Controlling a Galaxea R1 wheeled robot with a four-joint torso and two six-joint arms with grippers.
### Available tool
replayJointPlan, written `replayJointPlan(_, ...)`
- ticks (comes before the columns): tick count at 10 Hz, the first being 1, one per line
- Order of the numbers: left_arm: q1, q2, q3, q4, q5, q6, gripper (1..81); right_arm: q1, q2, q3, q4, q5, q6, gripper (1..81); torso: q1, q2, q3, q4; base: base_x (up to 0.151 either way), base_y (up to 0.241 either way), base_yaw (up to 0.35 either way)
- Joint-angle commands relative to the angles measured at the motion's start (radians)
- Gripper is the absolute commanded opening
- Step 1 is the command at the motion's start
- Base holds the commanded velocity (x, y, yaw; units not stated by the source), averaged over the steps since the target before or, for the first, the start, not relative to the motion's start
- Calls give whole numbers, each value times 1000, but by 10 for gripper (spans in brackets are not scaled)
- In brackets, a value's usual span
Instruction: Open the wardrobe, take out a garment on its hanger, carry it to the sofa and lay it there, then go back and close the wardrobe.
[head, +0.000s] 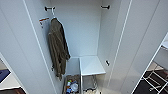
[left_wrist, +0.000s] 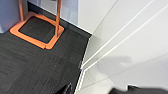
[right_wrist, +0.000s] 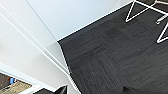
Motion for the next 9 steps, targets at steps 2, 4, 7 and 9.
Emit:
replayJointPlan(2, -344, -108, -29, 87, 79, -173, 811, 340, -102, -7, 6, -134, 179, 811, 0, 0, 0, 0, 0, 0, 0)
replayJointPlan(4, -515, -58, 81, 146, 269, -188, 811, 429, -74, 73, 7, -200, 237, 811, 0, 0, 0, 0, 0, 0, 0)
replayJointPlan(7, -640, 90, 136, 132, 424, -190, 811, 473, -2, 165, 7, -226, 343, 811, 1, 1, -1, 0, 0, 0, 0)
replayJointPlan(9, -640, 198, 116, 118, 427, -193, 811, 466, 118, 208, 7, -228, 380, 811, 2, 1, -2, 0, 0, 0, 0)
